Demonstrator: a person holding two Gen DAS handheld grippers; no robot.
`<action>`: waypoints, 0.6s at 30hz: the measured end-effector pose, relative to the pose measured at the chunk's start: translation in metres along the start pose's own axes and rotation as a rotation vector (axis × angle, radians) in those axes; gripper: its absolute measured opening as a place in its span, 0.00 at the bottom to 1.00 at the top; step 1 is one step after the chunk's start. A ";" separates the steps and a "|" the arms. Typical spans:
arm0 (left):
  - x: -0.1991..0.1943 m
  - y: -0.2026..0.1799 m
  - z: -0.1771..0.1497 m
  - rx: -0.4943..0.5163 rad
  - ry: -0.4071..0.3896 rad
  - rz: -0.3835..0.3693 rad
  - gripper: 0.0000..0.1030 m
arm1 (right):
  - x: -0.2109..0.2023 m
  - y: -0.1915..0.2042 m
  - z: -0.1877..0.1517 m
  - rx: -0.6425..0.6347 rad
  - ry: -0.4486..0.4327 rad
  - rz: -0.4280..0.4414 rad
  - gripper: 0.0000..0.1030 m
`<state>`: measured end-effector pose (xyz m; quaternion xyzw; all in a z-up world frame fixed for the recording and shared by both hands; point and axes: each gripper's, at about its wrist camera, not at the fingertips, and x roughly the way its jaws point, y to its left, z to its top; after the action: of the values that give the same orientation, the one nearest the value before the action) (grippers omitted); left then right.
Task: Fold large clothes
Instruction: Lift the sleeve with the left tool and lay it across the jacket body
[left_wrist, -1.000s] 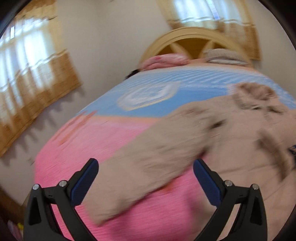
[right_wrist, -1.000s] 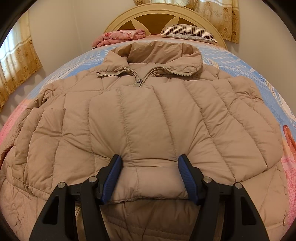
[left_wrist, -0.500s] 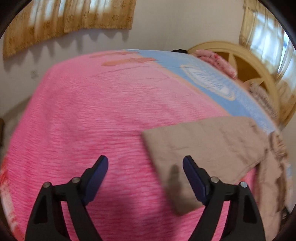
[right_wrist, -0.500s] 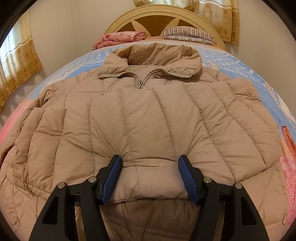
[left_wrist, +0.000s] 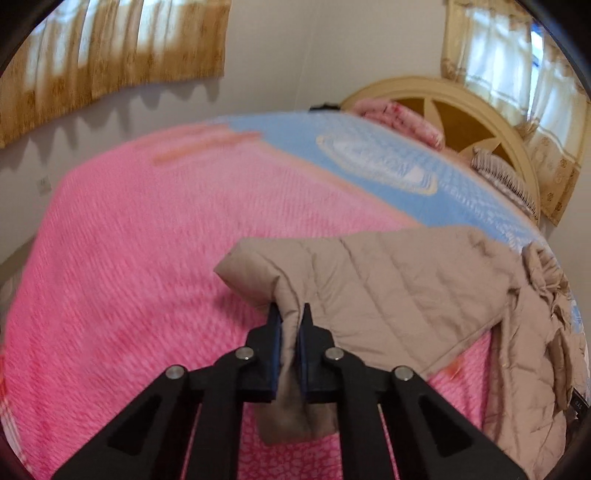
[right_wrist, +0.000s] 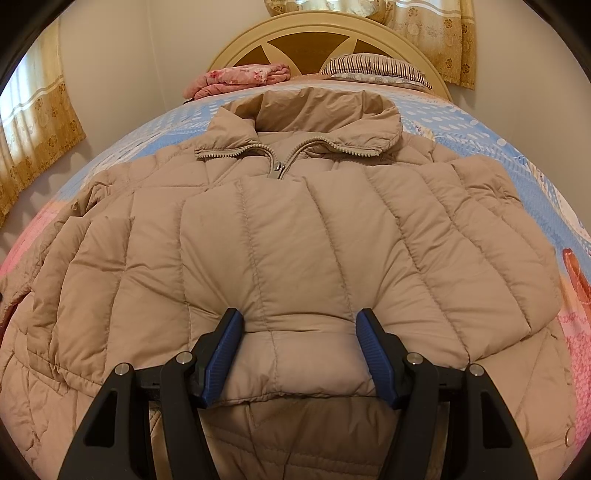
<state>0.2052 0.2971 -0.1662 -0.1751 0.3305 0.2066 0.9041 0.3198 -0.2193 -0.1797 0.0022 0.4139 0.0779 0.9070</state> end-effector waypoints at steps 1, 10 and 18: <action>-0.006 -0.002 0.007 0.008 -0.024 -0.001 0.07 | 0.000 0.000 0.000 0.001 -0.001 0.001 0.63; -0.063 -0.064 0.080 0.179 -0.221 -0.122 0.05 | -0.006 -0.004 0.005 0.017 0.004 0.024 0.63; -0.123 -0.128 0.100 0.314 -0.365 -0.242 0.05 | -0.048 -0.002 -0.001 0.024 -0.044 0.061 0.63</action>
<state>0.2342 0.2016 0.0110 -0.0308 0.1666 0.0712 0.9830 0.2886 -0.2283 -0.1441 0.0277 0.3945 0.1005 0.9130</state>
